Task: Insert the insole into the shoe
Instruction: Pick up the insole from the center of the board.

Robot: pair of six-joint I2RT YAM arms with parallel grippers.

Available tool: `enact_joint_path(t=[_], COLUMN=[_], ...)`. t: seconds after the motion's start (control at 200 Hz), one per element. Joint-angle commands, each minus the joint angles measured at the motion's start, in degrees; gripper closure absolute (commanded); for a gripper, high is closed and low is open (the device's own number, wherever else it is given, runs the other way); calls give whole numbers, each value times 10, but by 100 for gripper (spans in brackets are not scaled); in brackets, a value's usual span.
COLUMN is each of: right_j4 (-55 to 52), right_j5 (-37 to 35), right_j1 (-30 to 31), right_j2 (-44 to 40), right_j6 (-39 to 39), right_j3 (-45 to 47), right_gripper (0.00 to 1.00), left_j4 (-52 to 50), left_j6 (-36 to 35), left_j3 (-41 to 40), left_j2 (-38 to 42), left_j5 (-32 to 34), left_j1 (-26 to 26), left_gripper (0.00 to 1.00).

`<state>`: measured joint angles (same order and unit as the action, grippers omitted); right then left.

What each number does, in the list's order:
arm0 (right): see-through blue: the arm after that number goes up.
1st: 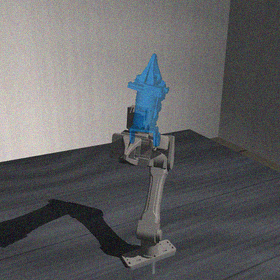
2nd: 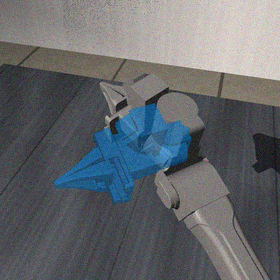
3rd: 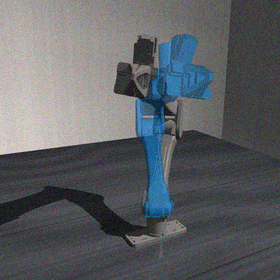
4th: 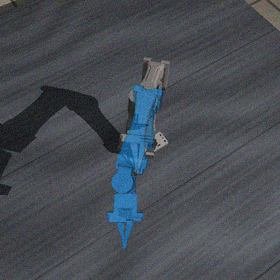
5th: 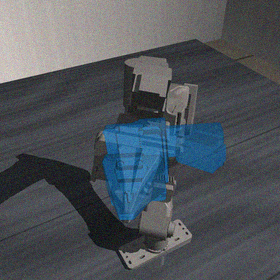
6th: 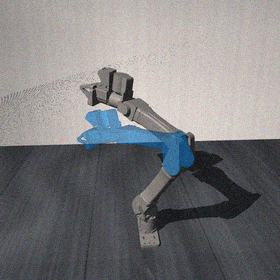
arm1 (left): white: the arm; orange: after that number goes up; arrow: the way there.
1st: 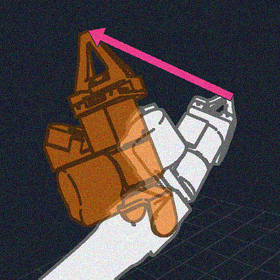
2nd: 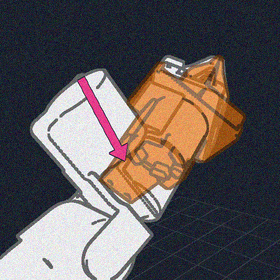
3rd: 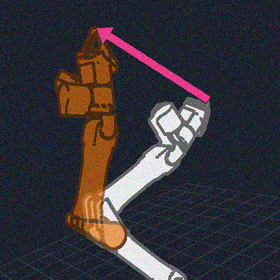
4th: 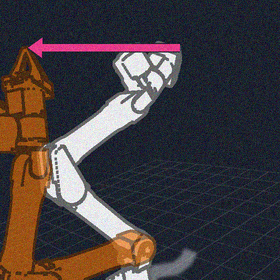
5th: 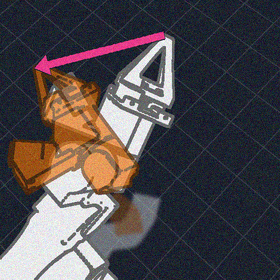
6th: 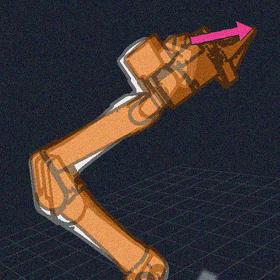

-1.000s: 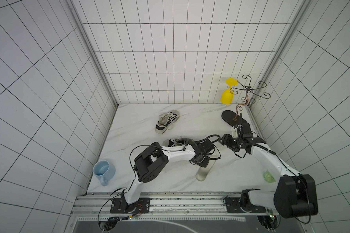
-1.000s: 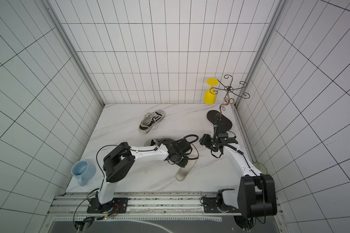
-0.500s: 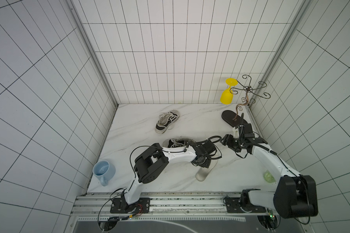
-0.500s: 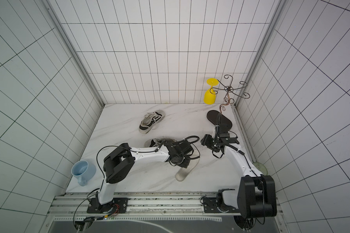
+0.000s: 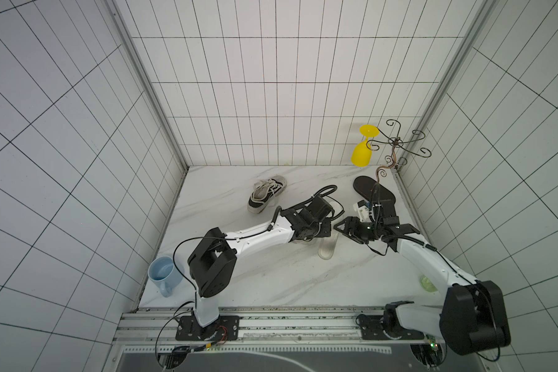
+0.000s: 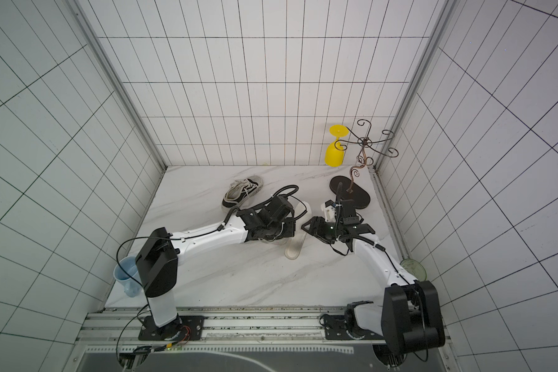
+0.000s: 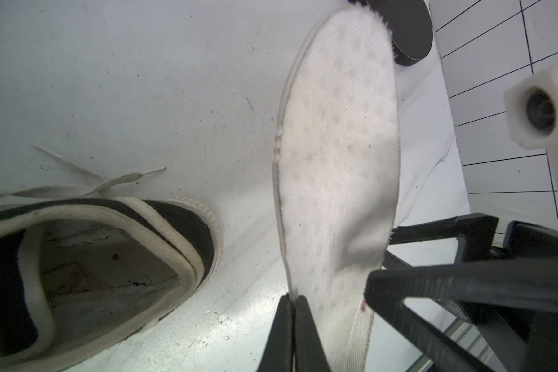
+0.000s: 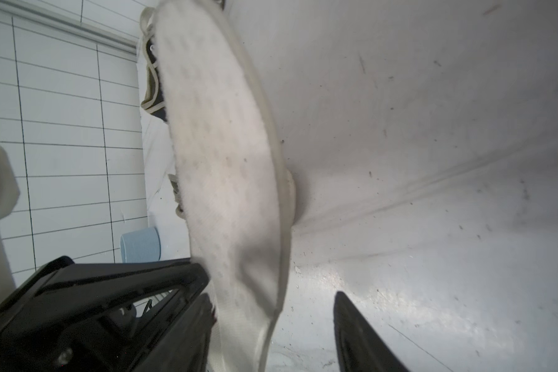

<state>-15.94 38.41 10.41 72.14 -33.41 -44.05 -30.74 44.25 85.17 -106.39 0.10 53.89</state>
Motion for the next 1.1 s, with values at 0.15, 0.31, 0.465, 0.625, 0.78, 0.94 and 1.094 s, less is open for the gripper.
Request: enact_joint_path(t=[0.15, 0.31, 0.465, 0.625, 0.78, 0.94, 1.094], right_j4=[84, 73, -47, -118, -152, -175, -197], right_j5=[10, 8, -22, -27, -28, -13, -20], right_j1=[26, 12, 19, 67, 106, 124, 138], right_j2=[5, 11, 44, 66, 68, 55, 42], right_j6=[-42, 18, 152, 264, 314, 336, 346], right_j3=[38, 28, -46, -86, -103, -113, -120], right_gripper=[89, 100, 100, 100, 100, 100, 100], left_j4=[52, 78, 18, -71, -122, -198, -228], left_j6=[28, -21, -191, -407, -532, -586, -607], left_j3=[-20, -36, -17, 3, 22, 70, 107], left_j2=[36, 52, 68, 89, 85, 55, 19], left_j5=[-13, -71, -127, -168, -214, -220, -217], left_j1=[-27, -49, -80, -116, -131, -140, -141], left_gripper=[100, 89, 54, 49, 48, 48, 48])
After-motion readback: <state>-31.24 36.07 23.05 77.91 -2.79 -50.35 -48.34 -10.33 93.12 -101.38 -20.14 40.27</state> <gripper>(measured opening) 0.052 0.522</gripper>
